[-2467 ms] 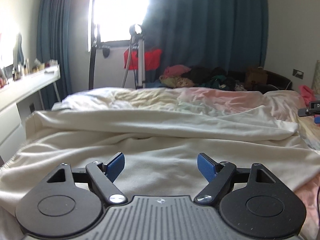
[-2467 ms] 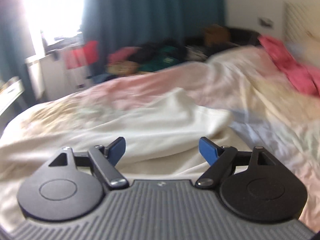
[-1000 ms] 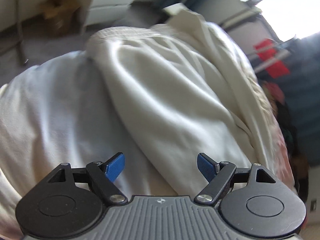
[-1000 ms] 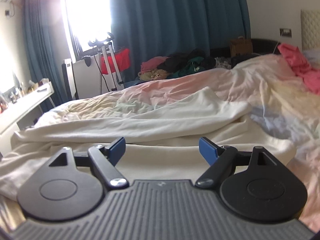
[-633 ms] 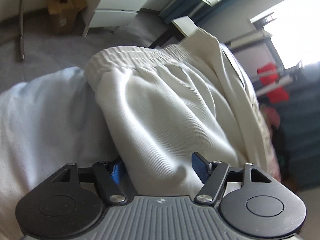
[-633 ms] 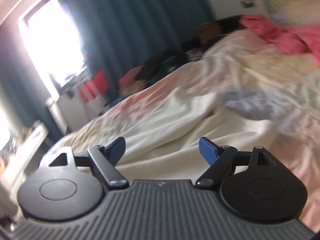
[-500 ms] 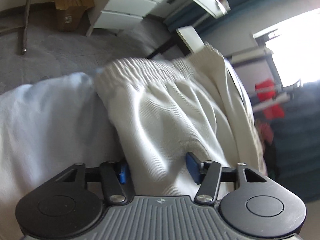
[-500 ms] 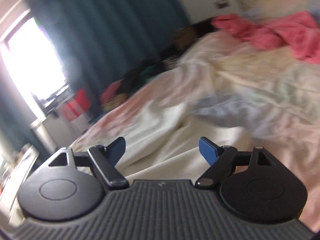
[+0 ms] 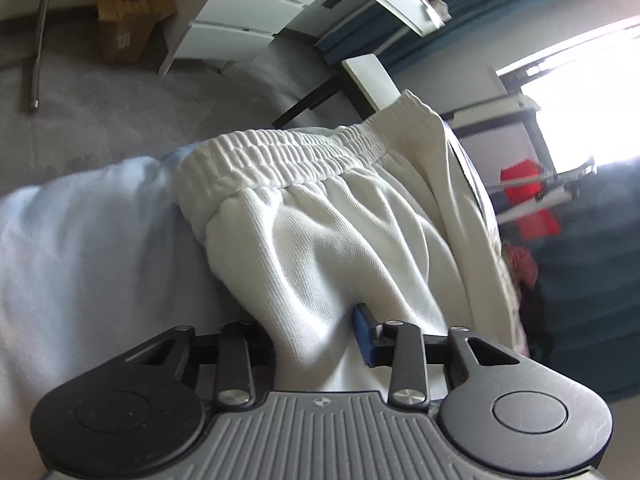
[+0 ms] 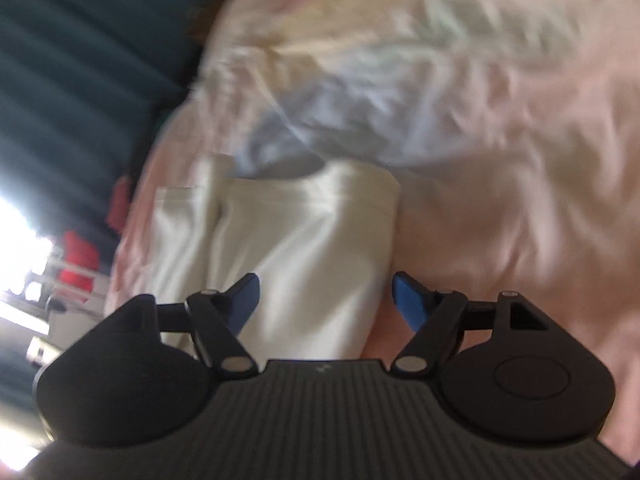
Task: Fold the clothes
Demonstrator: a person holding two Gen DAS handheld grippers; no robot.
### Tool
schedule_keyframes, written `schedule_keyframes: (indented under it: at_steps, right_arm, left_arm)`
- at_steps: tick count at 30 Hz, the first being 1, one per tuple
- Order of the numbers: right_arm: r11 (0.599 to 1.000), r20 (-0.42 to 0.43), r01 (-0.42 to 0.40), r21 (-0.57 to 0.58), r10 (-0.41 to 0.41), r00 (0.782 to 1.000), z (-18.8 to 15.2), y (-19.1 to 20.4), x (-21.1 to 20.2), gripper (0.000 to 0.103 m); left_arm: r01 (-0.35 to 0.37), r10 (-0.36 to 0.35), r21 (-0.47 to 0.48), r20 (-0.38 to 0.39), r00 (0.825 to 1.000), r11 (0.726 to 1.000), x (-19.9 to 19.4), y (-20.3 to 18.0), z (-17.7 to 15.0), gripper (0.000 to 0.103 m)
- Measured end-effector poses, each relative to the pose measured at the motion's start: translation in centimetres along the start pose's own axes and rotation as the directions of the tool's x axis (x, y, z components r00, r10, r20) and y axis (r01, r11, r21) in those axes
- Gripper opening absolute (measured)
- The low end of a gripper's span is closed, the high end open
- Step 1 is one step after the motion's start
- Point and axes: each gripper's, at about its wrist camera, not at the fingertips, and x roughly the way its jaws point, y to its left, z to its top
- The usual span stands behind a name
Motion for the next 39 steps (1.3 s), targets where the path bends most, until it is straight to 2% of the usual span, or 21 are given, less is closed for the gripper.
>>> schedule_keyframes:
  at_steps: [3,4,5,6,7,9,12,15,19,21,25,29,32,37,39]
  right_arm:
    - [0.999,0.006,0.02,-0.027,-0.02,1.0,-0.7,1.2,1.5,0.058]
    - [0.998,0.017,0.013,-0.058,-0.012,1.0,-1.0,1.9,1.5,0.044]
    - [0.996,0.023,0.004,-0.089,-0.002,1.0,-1.2,2.5,1.5,0.035]
    - [0.994,0.032,0.007,-0.112,-0.004,0.999,-1.4,3.0,1.5,0.019]
    - [0.993,0.048,0.013,-0.117,-0.008,0.999,-1.6,3.2,1.2,0.012]
    - [0.994,0.085,0.016,-0.111,-0.007,0.996,-1.7,3.4,0.5,0.009]
    - [0.991,0.163,0.008,-0.136,0.015,0.986,-1.6,3.8,-1.9,0.007]
    - [0.984,0.245,-0.028,-0.176,0.071,0.967,-1.5,4.4,-4.9,0.007]
    - [0.978,0.289,-0.075,-0.193,0.13,0.949,-0.6,5.4,-7.2,0.006]
    - [0.972,0.282,-0.083,-0.218,0.144,0.949,0.5,6.7,-6.9,0.006]
    - [0.959,0.289,-0.057,-0.277,0.14,0.947,2.4,11.6,-3.6,0.006]
    - [0.932,0.307,-0.035,-0.362,0.154,0.939,4.0,19.2,1.7,0.005]
    - [0.883,0.377,0.054,-0.466,0.143,0.915,3.8,25.2,7.1,0.005]
    - [0.865,0.335,0.11,-0.489,0.069,0.94,3.5,27.0,14.8,0.006]
    - [0.857,0.318,0.132,-0.499,0.039,0.947,3.4,27.8,17.8,0.006]
  left_arm:
    - [0.0,-0.001,0.043,0.034,0.999,0.999,0.3,-0.5,0.2,0.019]
    - [0.001,-0.004,0.066,0.048,0.999,0.998,0.2,-0.9,0.1,0.013]
    - [0.007,-0.013,0.085,0.064,0.998,0.996,0.1,-1.3,0.0,0.012]
    - [0.024,-0.031,0.085,0.082,0.996,0.996,-0.3,-1.4,0.0,0.01]
    - [0.04,-0.049,0.086,0.101,0.994,0.995,-0.7,-1.5,-0.1,0.009]
    - [0.077,-0.089,0.087,0.142,0.986,0.993,-1.8,-1.6,-0.2,0.008]
    - [0.118,-0.134,0.094,0.199,0.971,0.989,-3.6,-2.1,-0.6,0.007]
    - [0.12,-0.15,0.129,0.249,0.957,0.984,-5.2,-3.0,-0.6,0.007]
    - [0.118,-0.161,0.166,0.28,0.946,0.979,-6.1,-5.0,0.4,0.007]
    - [0.118,-0.164,0.176,0.275,0.947,0.977,-5.6,-6.5,1.2,0.007]
    - [0.094,-0.149,0.199,0.281,0.948,0.975,-3.2,-12.0,3.7,0.007]
    - [0.002,-0.108,0.309,0.326,0.939,0.951,1.9,-19.1,5.7,0.007]
    - [-0.095,-0.033,0.347,0.346,0.938,0.933,8.4,-23.7,6.8,0.008]
    - [-0.235,0.127,0.342,0.309,0.942,0.91,19.2,-27.4,8.4,0.01]
    - [-0.26,0.155,0.358,0.296,0.942,0.897,21.7,-27.7,8.6,0.012]
